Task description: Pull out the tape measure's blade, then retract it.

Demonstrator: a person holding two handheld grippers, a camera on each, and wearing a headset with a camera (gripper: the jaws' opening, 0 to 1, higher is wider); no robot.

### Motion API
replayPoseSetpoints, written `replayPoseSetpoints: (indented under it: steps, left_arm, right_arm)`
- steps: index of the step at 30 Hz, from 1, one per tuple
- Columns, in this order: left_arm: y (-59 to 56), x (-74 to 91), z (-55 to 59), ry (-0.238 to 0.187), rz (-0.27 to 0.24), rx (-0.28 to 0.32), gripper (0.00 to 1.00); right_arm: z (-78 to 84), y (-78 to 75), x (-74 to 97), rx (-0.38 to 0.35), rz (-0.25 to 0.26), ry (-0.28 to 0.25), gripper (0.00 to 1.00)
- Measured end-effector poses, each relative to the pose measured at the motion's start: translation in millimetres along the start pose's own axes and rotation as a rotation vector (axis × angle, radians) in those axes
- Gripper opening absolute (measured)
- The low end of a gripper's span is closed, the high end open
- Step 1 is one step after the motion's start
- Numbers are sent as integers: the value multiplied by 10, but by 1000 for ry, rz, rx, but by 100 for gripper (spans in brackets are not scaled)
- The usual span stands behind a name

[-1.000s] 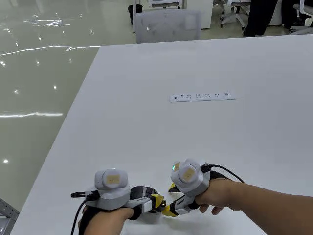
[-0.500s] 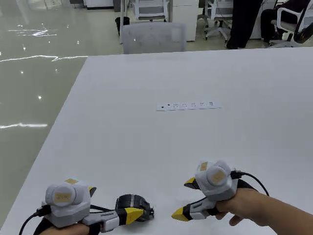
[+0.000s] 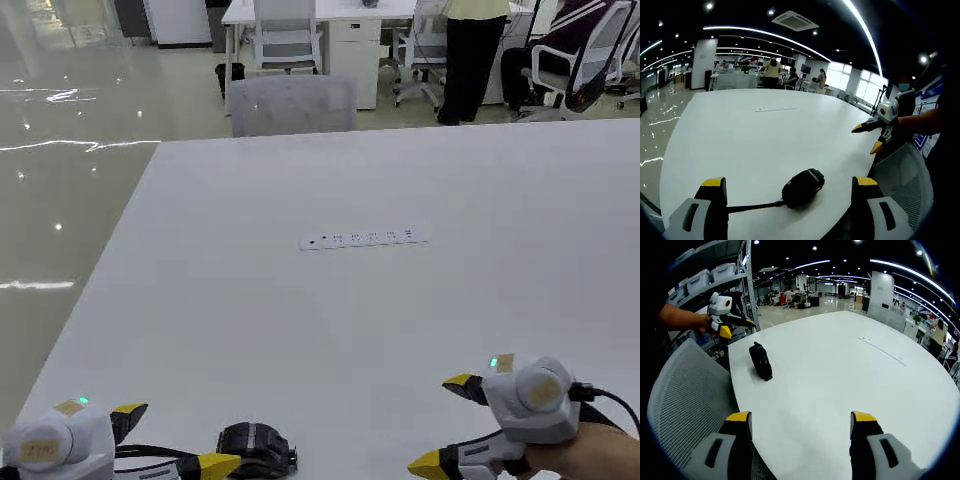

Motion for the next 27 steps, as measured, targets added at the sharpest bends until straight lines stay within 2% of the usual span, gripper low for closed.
replayPoseSetpoints:
  steps: [4,6,9,11,12,15,19,21,23,27]
  left_arm:
    - [27,57,0,-2,-18,2,100]
    - [48,74,23,17,-35,-9,100]
    - [1,122,22,-7,-13,-21,100]
    - [-37,128,54,3,-6,-54,100]
    - [-32,131,78,19,-8,-91,100]
    - [-52,142,100,3,-12,-123,100]
    - [-45,172,112,-23,-9,-81,100]
    - [-75,173,150,-9,16,-59,100]
    - [-104,176,194,-3,10,-71,100]
    - [-109,175,296,11,3,-56,100]
  right_arm:
    - [155,-19,138,-1,21,-9,85]
    - [201,-47,205,-8,36,-27,88]
    - [247,-97,300,-8,64,-49,89]
    - [294,-142,365,-5,85,-54,90]
    - [329,-170,406,-8,96,-54,91]
    - [424,-238,494,-10,119,-63,92]
    - [562,-295,593,1,136,-65,92]
    - [649,-323,631,-6,141,-50,93]
    - [716,-328,671,-11,147,-46,93]
    - [831,-320,678,-19,149,-39,93]
Point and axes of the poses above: the centre of the closed fingertips' face, and the gripper's own axes: x roughly backward along the fingers, y roughly to its left, z roughly out of its underside, the point moved 5 cm from there along x, roughly backward along the fingers, and after that the axes turned 9 degrees about y, right-handed, at the moved point
